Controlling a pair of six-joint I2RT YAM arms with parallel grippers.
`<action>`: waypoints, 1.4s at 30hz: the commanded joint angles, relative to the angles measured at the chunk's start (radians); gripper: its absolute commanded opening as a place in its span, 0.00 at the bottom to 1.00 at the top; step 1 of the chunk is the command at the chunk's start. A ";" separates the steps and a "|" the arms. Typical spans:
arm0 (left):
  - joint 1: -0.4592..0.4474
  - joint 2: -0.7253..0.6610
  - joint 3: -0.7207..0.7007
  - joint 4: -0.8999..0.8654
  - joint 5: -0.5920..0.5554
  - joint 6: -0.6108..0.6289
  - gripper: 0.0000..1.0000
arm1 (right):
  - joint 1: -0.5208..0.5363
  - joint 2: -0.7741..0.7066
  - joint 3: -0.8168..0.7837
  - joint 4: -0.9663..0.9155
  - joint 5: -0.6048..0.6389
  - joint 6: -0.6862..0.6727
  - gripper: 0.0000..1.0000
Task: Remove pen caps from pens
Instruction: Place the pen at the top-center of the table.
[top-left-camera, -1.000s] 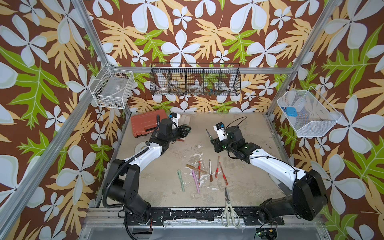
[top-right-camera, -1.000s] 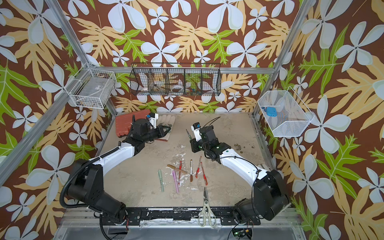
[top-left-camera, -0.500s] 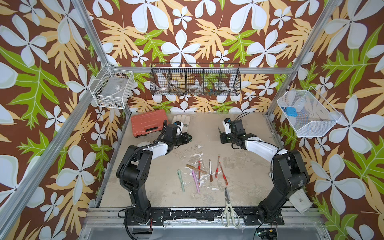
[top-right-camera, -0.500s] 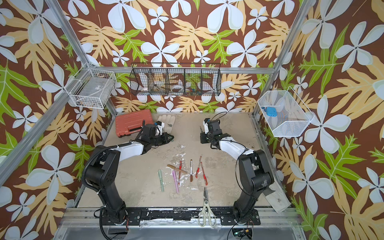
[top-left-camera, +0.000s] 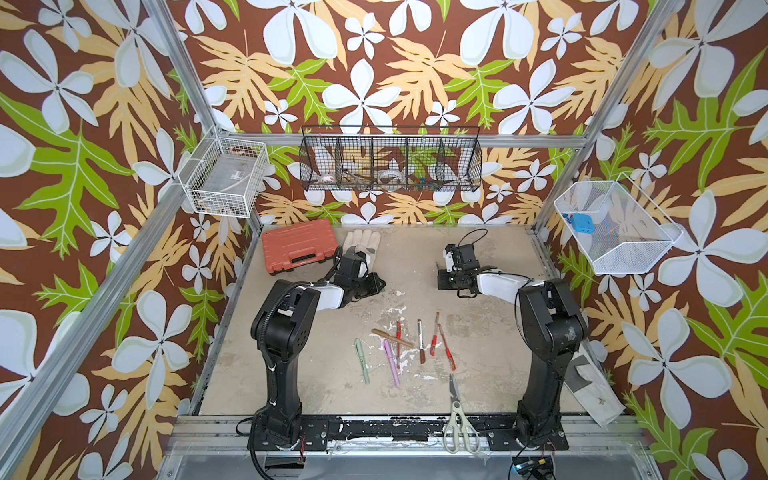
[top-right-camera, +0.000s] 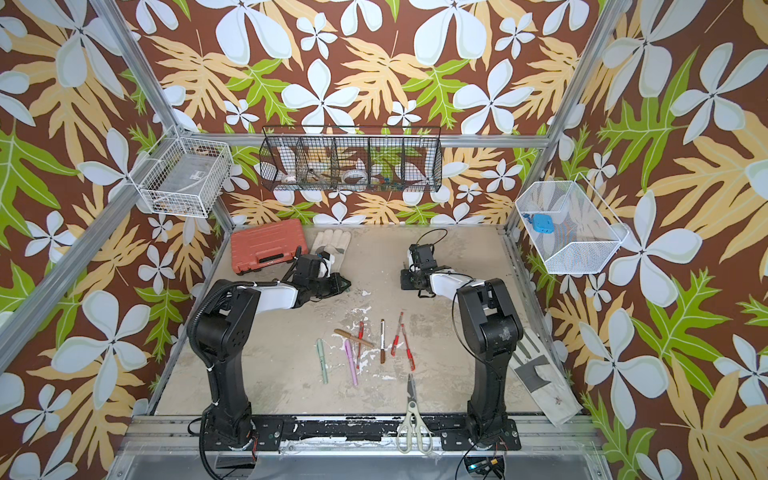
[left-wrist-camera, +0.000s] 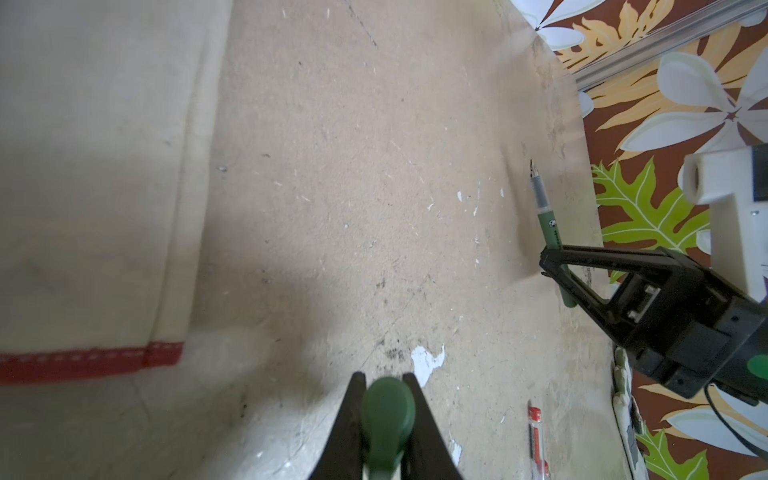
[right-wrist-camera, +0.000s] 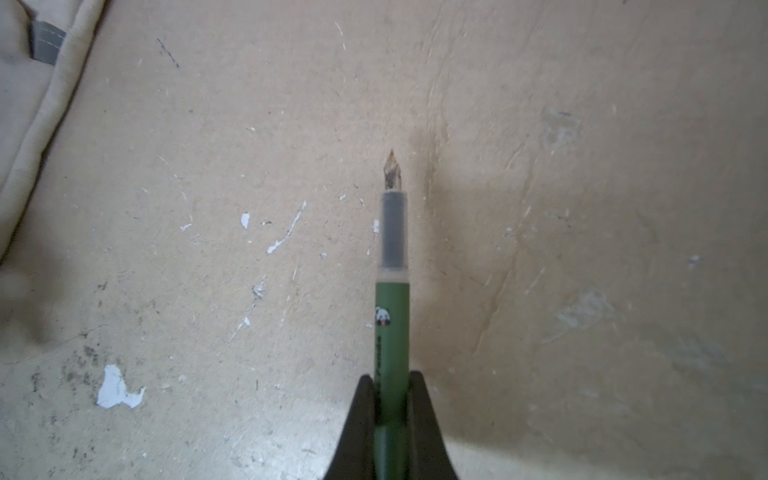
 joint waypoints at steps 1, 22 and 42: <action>-0.003 0.009 0.004 -0.003 -0.017 0.018 0.04 | 0.000 0.012 0.001 0.024 0.037 0.003 0.00; -0.005 0.082 0.065 -0.131 -0.098 0.072 0.10 | 0.000 0.050 -0.013 0.035 0.077 0.001 0.24; -0.029 0.070 0.091 -0.256 -0.266 0.118 0.36 | 0.005 -0.095 -0.060 0.055 0.061 -0.007 0.35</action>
